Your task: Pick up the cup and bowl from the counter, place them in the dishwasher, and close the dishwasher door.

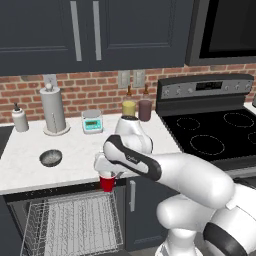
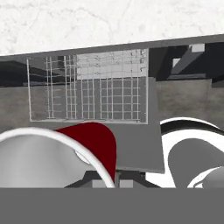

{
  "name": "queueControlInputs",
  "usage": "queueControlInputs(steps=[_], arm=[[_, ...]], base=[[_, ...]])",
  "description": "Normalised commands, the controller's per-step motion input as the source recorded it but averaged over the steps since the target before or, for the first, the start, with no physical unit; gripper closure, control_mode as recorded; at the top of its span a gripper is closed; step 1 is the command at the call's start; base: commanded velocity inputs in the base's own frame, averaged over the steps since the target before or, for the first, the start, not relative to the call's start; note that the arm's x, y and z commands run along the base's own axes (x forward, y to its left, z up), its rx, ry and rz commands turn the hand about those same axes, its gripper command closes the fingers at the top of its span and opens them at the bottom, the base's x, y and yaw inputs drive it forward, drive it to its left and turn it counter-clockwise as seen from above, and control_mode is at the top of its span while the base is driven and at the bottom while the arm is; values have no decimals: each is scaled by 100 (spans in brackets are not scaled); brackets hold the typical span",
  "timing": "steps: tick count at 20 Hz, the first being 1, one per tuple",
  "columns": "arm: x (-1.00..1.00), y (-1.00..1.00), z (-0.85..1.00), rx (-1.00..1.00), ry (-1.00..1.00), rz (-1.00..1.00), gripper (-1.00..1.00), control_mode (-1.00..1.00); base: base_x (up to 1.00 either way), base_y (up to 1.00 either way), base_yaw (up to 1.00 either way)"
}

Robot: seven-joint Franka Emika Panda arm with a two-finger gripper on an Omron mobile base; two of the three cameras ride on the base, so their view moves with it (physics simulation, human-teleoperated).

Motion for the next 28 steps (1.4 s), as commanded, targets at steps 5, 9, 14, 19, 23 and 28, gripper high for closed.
queueControlInputs(steps=[5,9,14,19,23,28], arm=[[-9,0,-18,-4,16,0,100,-100],[-17,1,-64,-2,0,0,100,-100],[-9,18,-53,-3,0,0,100,-100],[-25,44,-39,-6,-5,0,100,-100],[-4,44,-34,-6,-6,0,100,-100],[2,55,-37,-8,-2,0,100,-100]], base=[[0,0,0],[0,0,0],[0,0,0],[0,0,0],[0,0,0],[0,0,0]])
